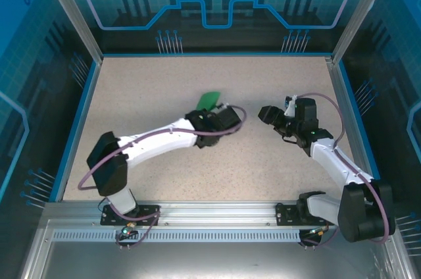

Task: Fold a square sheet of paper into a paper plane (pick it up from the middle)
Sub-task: Turn over the paper at the center of the table.

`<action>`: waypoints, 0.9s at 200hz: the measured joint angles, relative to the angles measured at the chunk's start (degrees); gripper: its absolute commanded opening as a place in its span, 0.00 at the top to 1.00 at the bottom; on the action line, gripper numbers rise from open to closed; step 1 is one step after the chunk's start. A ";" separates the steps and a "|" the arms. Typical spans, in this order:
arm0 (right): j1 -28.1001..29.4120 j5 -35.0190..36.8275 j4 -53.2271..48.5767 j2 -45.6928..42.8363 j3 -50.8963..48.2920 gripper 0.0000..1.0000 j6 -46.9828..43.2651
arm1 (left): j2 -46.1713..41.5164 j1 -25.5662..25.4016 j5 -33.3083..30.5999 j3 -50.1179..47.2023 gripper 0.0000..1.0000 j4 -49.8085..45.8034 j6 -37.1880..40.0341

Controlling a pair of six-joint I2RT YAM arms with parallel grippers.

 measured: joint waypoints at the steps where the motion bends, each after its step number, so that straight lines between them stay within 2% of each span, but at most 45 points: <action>1: -0.11 -0.11 -0.02 0.00 0.00 0.26 0.02 | 0.11 -0.17 -0.09 -0.04 1.00 0.13 0.09; 34: -1.66 -2.27 0.22 0.00 -0.04 0.26 0.02 | 7.43 -6.19 -2.03 -2.69 1.00 4.55 3.48; 55: -2.40 -3.52 0.96 0.20 -0.17 0.26 0.04 | 9.92 -7.80 -2.25 -3.76 1.00 5.64 4.39; 91: -2.91 -5.53 3.34 2.19 -0.55 0.26 0.09 | 10.29 -9.92 -2.19 -4.17 0.93 7.56 5.51; 126: -2.95 -7.56 6.25 5.33 -0.55 0.27 0.96 | 11.13 -11.39 0.35 -4.28 0.83 8.48 5.68; 154: -2.93 -8.79 7.76 6.88 -0.55 0.27 1.57 | 11.19 -11.47 3.06 -4.28 0.66 8.52 5.64; 180: -2.60 -9.90 8.68 8.04 -0.55 0.29 1.60 | 11.10 -11.30 9.70 -4.28 0.54 8.48 4.72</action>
